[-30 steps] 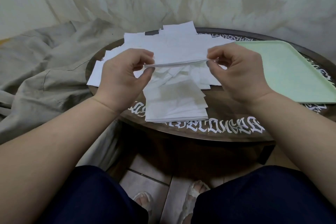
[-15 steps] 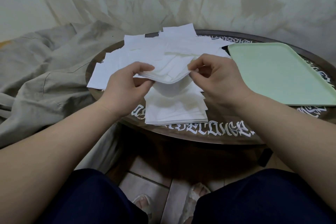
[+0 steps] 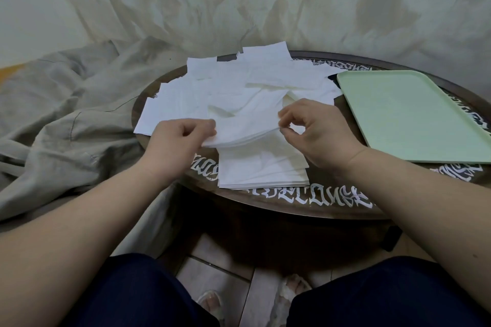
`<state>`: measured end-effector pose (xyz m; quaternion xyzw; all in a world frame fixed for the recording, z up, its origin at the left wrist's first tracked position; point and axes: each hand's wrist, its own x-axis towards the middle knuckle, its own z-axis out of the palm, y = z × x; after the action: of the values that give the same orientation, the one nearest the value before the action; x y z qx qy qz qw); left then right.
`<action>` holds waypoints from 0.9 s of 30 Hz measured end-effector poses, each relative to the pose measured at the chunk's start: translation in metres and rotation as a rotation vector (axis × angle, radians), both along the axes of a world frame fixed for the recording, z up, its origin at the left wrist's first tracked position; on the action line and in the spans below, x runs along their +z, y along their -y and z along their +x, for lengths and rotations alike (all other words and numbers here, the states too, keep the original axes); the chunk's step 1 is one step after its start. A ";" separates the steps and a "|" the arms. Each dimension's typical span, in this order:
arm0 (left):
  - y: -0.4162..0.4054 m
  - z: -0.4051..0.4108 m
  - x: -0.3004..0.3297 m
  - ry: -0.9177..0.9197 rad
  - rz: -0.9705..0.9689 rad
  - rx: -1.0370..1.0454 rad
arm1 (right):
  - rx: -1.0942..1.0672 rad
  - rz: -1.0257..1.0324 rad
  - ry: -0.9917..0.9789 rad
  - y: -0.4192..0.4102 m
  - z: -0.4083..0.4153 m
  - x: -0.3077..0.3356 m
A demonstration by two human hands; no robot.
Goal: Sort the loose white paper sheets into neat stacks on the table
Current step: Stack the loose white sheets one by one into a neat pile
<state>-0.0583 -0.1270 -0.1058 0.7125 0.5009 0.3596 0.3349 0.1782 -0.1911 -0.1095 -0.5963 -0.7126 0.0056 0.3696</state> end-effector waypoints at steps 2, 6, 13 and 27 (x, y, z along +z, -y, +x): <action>-0.005 0.002 -0.005 0.267 -0.286 0.089 | 0.018 -0.084 0.010 0.001 0.001 -0.004; -0.010 0.007 -0.010 0.484 -0.646 0.131 | 0.055 -0.194 0.038 0.006 0.002 -0.012; -0.012 0.010 -0.017 0.200 -0.489 0.123 | 0.002 -0.206 0.064 0.011 0.008 -0.012; -0.028 -0.005 -0.020 0.483 -0.233 0.381 | 0.257 -0.263 0.439 -0.005 -0.007 -0.030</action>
<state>-0.0633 -0.0991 -0.1257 0.4570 0.5692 0.5147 0.4498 0.1716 -0.1861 -0.1399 -0.5309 -0.8384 0.0156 0.1223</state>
